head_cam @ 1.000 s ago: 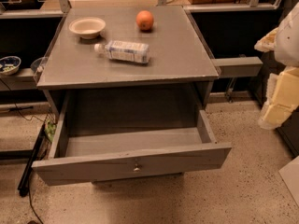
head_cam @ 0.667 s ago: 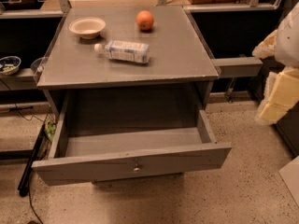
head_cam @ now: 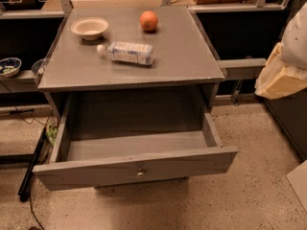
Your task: Close top drawer
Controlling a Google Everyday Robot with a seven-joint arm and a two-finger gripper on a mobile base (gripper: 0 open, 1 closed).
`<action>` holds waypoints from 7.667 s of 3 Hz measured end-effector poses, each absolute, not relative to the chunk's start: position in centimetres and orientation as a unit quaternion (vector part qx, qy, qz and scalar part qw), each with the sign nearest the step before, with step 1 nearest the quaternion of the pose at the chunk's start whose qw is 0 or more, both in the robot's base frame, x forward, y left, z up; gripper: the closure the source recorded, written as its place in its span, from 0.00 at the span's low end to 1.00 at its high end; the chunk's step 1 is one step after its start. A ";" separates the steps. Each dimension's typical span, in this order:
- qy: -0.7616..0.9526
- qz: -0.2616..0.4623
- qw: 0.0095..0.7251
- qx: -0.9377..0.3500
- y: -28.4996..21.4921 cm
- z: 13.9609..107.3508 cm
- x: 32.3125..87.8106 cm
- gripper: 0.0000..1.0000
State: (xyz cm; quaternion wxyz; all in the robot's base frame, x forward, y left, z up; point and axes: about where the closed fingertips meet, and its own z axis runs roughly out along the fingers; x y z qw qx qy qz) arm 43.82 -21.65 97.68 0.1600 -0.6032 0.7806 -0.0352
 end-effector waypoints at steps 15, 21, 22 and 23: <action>0.892 0.056 0.114 -0.434 -26.2 81.3 33.4 1.00; 0.885 0.123 0.135 -0.428 -19.4 72.4 39.7 1.00; 0.886 0.117 0.109 -0.435 -18.5 68.7 41.6 1.00; 0.886 0.118 0.109 -0.435 -18.5 68.6 41.6 1.00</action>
Offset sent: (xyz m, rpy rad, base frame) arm 0.0000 0.0000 0.0000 0.0000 0.0000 0.0000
